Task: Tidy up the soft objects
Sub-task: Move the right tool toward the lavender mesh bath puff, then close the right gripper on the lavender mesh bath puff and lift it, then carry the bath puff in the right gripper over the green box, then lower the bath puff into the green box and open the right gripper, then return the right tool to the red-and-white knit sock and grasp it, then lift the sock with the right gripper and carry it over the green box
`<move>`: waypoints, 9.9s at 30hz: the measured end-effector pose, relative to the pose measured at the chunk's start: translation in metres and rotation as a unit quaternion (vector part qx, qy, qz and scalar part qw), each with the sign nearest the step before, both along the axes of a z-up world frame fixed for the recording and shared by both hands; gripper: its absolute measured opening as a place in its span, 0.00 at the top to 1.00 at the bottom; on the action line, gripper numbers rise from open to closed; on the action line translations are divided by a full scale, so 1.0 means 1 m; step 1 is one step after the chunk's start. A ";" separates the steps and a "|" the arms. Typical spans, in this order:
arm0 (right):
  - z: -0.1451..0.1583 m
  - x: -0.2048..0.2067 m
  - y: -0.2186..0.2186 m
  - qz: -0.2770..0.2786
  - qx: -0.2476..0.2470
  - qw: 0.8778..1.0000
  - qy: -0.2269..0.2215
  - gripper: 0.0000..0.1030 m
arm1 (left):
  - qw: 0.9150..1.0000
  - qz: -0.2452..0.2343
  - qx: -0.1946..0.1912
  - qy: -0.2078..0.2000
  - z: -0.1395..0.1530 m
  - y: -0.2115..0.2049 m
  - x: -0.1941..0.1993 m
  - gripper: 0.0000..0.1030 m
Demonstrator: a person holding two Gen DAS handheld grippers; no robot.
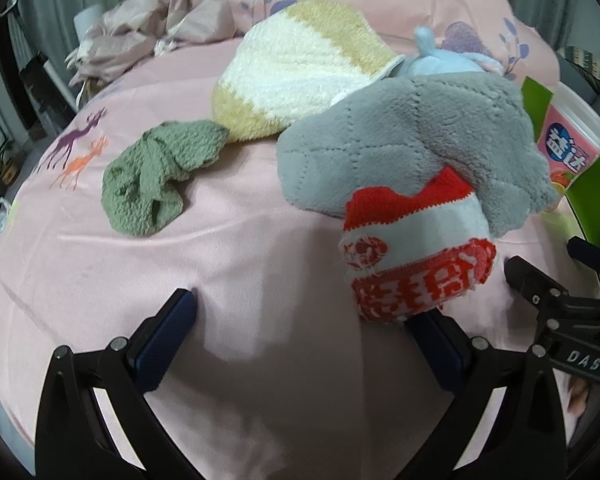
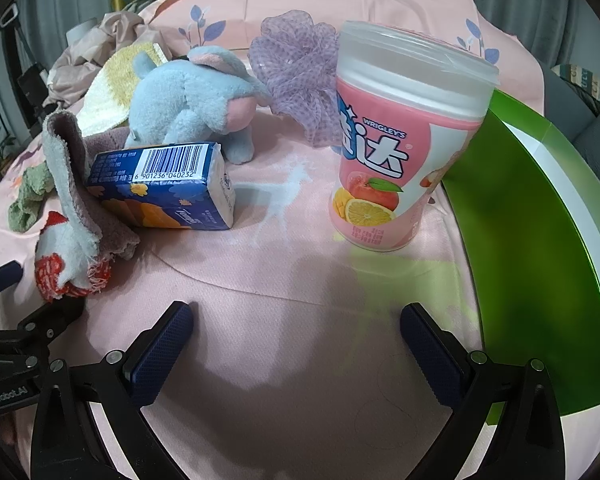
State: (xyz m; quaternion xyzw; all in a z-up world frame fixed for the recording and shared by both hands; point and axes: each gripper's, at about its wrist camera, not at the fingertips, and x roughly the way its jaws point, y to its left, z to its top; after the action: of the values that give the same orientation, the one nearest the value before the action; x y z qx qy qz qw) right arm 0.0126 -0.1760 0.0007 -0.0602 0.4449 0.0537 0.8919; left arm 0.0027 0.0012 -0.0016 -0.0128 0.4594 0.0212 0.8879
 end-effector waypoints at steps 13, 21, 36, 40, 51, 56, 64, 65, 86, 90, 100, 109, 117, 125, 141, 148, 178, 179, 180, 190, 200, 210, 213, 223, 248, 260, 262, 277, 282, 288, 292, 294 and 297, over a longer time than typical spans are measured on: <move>0.069 -0.022 -0.012 0.009 0.068 0.997 -0.027 0.00 | 0.992 0.000 -0.124 0.020 0.048 0.055 -0.023 0.01; 0.155 0.007 0.001 0.001 0.101 0.993 -0.058 0.01 | 0.995 0.026 -0.070 -0.063 0.082 0.076 -0.033 0.01; 0.106 0.165 0.039 -0.104 0.087 0.987 0.090 0.40 | 0.990 0.071 -0.118 -0.045 0.078 0.104 -0.007 0.10; 0.089 0.176 0.040 -0.119 0.087 0.983 0.106 0.52 | 0.990 0.067 -0.118 -0.045 0.078 0.102 -0.007 0.10; 0.130 0.143 0.036 -0.068 0.125 0.989 0.031 0.94 | 0.990 0.069 -0.115 -0.044 0.078 0.102 -0.007 0.10; 0.171 0.090 0.044 0.007 0.195 0.981 -0.012 0.94 | 0.989 0.076 -0.115 -0.046 0.078 0.104 -0.008 0.10; 0.177 0.011 0.081 0.137 0.296 0.945 0.007 0.94 | 0.989 0.097 -0.104 -0.045 0.078 0.111 -0.010 0.10; 0.172 0.006 0.082 0.145 0.313 0.939 0.015 0.94 | 0.988 0.100 -0.105 -0.045 0.078 0.112 -0.010 0.10; 0.109 0.001 0.052 0.047 0.233 0.967 0.090 0.47 | 0.984 0.021 -0.173 0.042 0.047 0.080 -0.005 0.10; 0.116 0.006 0.078 0.087 0.244 0.962 0.082 0.40 | 0.980 0.027 -0.188 0.054 0.039 0.079 -0.004 0.10; 0.067 0.029 0.127 0.100 0.157 0.973 0.134 0.40 | 0.968 0.041 -0.238 0.063 0.025 0.082 -0.005 0.37; 0.058 0.021 0.115 0.121 0.217 0.959 0.137 0.84 | 0.961 0.020 -0.275 0.016 0.040 0.071 -0.010 0.82; 0.118 -0.007 0.100 0.150 0.276 0.948 0.053 0.86 | 0.962 -0.008 -0.256 -0.095 0.099 0.060 -0.031 0.83; 0.179 -0.032 0.051 0.112 0.296 0.947 -0.043 0.86 | 0.953 -0.069 -0.252 -0.155 0.159 0.018 -0.037 0.83; 0.197 -0.040 -0.096 -0.073 0.302 0.944 -0.108 0.86 | 0.942 -0.202 -0.230 -0.135 0.185 -0.127 -0.005 0.82; 0.181 -0.039 -0.136 -0.143 0.279 0.944 -0.102 0.86 | 0.943 -0.238 -0.207 -0.104 0.173 -0.181 0.007 0.83; 0.105 -0.015 -0.220 -0.316 0.215 0.924 0.006 0.85 | 0.949 -0.281 -0.142 0.017 0.097 -0.275 0.035 0.82; 0.105 -0.015 -0.219 -0.316 0.216 0.924 0.007 0.85 | 0.949 -0.281 -0.142 0.017 0.097 -0.275 0.035 0.82; 0.105 -0.015 -0.219 -0.317 0.215 0.924 0.006 0.85 | 0.949 -0.281 -0.140 0.017 0.097 -0.275 0.035 0.79; 0.121 -0.025 -0.216 -0.322 0.205 0.924 -0.033 0.35 | 0.952 -0.271 -0.144 -0.013 0.109 -0.252 0.025 0.39; 0.153 -0.032 -0.184 -0.275 0.180 0.941 -0.085 0.09 | 0.954 -0.234 -0.176 -0.066 0.148 -0.186 0.012 0.16; 0.185 -0.037 -0.121 -0.185 0.152 0.963 -0.123 0.05 | 0.965 -0.152 -0.177 -0.116 0.178 -0.090 -0.009 0.01; 0.190 -0.038 -0.093 -0.146 0.144 0.970 -0.128 0.03 | 0.969 -0.129 -0.167 -0.126 0.180 -0.064 -0.017 0.01; 0.178 -0.031 0.012 0.025 0.156 0.984 -0.080 0.02 | 0.981 -0.031 -0.168 -0.097 0.145 0.023 -0.030 0.01; 0.099 0.000 0.071 0.098 0.238 0.962 0.095 0.49 | 0.967 -0.007 -0.253 0.031 0.031 0.040 -0.011 0.25; 0.043 0.031 0.072 0.046 0.208 0.962 0.173 0.49 | 0.958 -0.028 -0.283 0.031 0.024 0.035 -0.002 0.49; 0.038 0.033 0.073 0.044 0.203 0.962 0.175 0.49 | 0.959 -0.032 -0.279 0.031 0.024 0.032 -0.001 0.55; 0.049 0.019 0.087 0.091 0.203 0.967 0.123 0.48 | 0.966 -0.045 -0.255 -0.006 0.046 0.033 -0.008 0.67; 0.078 0.004 0.098 0.127 0.197 0.971 0.047 0.48 | 0.969 -0.052 -0.233 -0.056 0.068 0.037 -0.020 0.68; 0.110 -0.015 0.102 0.152 0.214 0.964 -0.032 0.48 | 0.968 -0.059 -0.201 -0.136 0.095 0.042 -0.041 0.68; 0.120 -0.023 0.104 0.160 0.228 0.958 -0.061 0.48 | 0.966 -0.059 -0.187 -0.171 0.106 0.045 -0.048 0.68; 0.124 -0.026 0.103 0.163 0.230 0.957 -0.070 0.48 | 0.965 -0.061 -0.183 -0.180 0.109 0.044 -0.050 0.68; 0.127 -0.029 0.103 0.164 0.231 0.956 -0.078 0.48 | 0.963 -0.062 -0.181 -0.187 0.112 0.046 -0.052 0.68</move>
State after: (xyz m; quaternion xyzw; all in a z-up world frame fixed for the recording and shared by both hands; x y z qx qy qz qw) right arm -0.0163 -0.0725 0.1273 0.0714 0.3331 0.2957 0.8925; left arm -0.0494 0.0471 0.1102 -0.1489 0.2807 -0.1206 0.9405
